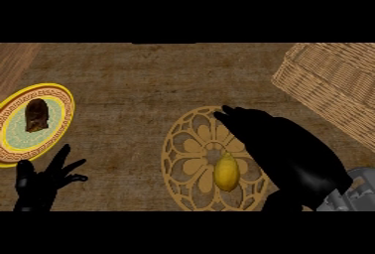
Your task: Pick the lemon from the placemat and place it in the basket
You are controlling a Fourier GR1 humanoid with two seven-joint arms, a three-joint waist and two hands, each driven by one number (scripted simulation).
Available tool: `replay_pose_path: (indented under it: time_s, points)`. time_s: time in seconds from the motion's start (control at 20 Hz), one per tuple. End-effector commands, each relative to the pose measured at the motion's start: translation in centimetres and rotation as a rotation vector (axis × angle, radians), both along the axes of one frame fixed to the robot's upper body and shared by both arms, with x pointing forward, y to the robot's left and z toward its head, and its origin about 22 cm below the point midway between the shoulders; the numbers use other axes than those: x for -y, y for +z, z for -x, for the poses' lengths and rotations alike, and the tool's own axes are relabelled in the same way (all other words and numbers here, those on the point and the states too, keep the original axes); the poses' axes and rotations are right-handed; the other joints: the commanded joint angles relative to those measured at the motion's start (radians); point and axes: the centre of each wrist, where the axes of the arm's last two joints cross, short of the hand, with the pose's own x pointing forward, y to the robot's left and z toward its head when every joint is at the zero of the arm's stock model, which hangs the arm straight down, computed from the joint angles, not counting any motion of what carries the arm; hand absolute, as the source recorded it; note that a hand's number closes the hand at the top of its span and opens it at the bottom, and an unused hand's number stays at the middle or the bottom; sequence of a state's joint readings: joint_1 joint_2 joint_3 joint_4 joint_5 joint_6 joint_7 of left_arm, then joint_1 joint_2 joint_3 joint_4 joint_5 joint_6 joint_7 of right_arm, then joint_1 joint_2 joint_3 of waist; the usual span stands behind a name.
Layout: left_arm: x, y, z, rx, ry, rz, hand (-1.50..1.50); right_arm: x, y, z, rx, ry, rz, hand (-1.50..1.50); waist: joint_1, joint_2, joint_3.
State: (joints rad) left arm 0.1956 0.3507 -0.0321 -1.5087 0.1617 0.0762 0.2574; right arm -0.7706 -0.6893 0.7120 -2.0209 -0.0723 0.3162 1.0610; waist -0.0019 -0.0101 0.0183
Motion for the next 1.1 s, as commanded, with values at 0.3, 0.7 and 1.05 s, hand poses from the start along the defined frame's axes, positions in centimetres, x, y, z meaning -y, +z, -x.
replay_pose_path:
  time_s: [0.3,0.7,1.05]
  points:
    - [2.7,-1.3,-1.2,-0.052,-0.049,0.056,0.0,0.3,-5.4,0.0,-0.054,-0.087,0.06,-1.5,-0.008,0.011,-0.018]
    - [2.1,-2.1,-0.5,-0.055,-0.061,0.07,0.0,-1.3,-5.0,-0.5,-0.002,-0.106,0.04,-1.5,0.001,0.01,-0.02]
    - [1.6,-0.8,-0.5,-0.042,-0.049,0.058,0.0,-0.2,-9.0,-0.9,0.006,-0.099,0.02,-1.5,0.002,0.01,-0.018]
